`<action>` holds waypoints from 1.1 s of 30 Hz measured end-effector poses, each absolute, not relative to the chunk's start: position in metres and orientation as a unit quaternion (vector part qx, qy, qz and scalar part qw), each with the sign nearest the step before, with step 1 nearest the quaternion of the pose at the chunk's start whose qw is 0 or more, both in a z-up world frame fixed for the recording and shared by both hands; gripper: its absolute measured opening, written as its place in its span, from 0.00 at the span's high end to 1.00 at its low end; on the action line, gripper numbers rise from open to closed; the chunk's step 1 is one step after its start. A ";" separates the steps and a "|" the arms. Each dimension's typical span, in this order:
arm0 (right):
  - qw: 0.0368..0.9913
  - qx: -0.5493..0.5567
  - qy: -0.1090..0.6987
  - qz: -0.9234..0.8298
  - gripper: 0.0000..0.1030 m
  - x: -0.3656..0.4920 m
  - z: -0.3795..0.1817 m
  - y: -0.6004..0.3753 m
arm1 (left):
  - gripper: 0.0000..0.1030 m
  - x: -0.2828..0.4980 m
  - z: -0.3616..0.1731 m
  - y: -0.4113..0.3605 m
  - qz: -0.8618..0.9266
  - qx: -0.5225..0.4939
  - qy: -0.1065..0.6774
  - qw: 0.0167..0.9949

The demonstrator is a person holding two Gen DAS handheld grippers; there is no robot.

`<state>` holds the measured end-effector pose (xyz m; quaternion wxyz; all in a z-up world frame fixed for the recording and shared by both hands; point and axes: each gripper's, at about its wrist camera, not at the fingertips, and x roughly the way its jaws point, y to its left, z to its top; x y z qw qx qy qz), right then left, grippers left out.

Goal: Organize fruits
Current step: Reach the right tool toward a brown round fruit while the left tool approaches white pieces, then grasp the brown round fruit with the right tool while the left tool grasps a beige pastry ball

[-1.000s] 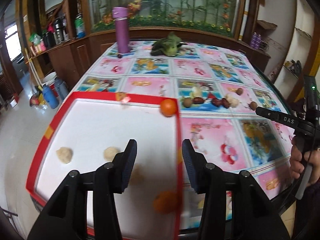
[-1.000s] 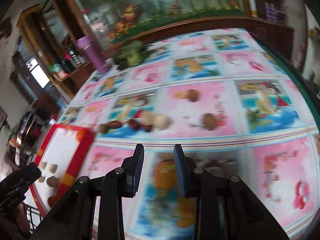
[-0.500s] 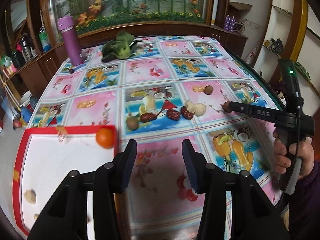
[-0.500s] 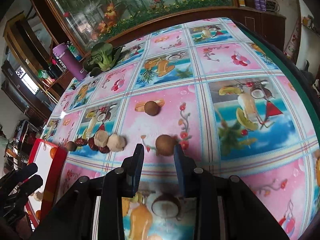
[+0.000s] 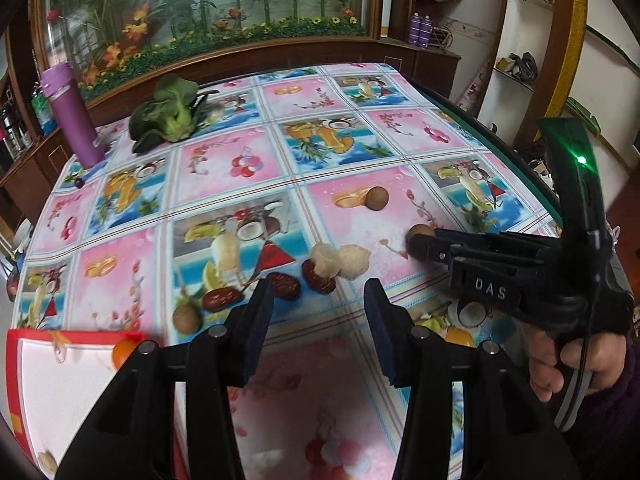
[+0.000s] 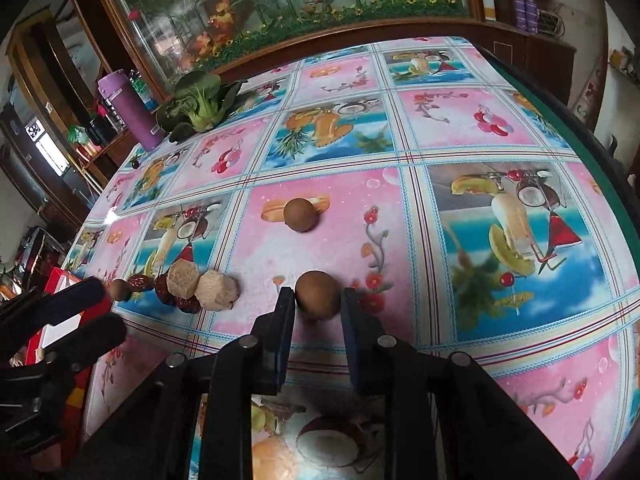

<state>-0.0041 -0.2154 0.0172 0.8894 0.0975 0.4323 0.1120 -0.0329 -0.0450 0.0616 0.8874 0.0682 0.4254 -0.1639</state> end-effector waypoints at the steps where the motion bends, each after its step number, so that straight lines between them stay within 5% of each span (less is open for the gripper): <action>1: 0.889 0.098 0.432 0.114 0.78 -0.004 0.017 -0.215 | 0.53 -0.029 0.059 -0.048 -0.166 0.068 0.429 0.885; 13: 0.892 0.110 0.418 0.132 0.78 -0.007 0.020 -0.210 | 0.54 -0.004 0.039 -0.056 -0.161 0.056 0.441 0.881; 20: 0.891 0.107 0.422 0.126 0.78 -0.005 0.017 -0.209 | 0.75 0.001 0.031 -0.054 -0.173 0.043 0.451 0.874; 33: 0.891 0.110 0.422 0.127 0.78 -0.005 0.014 -0.209 | 0.80 0.005 0.032 -0.047 -0.184 0.011 0.448 0.875</action>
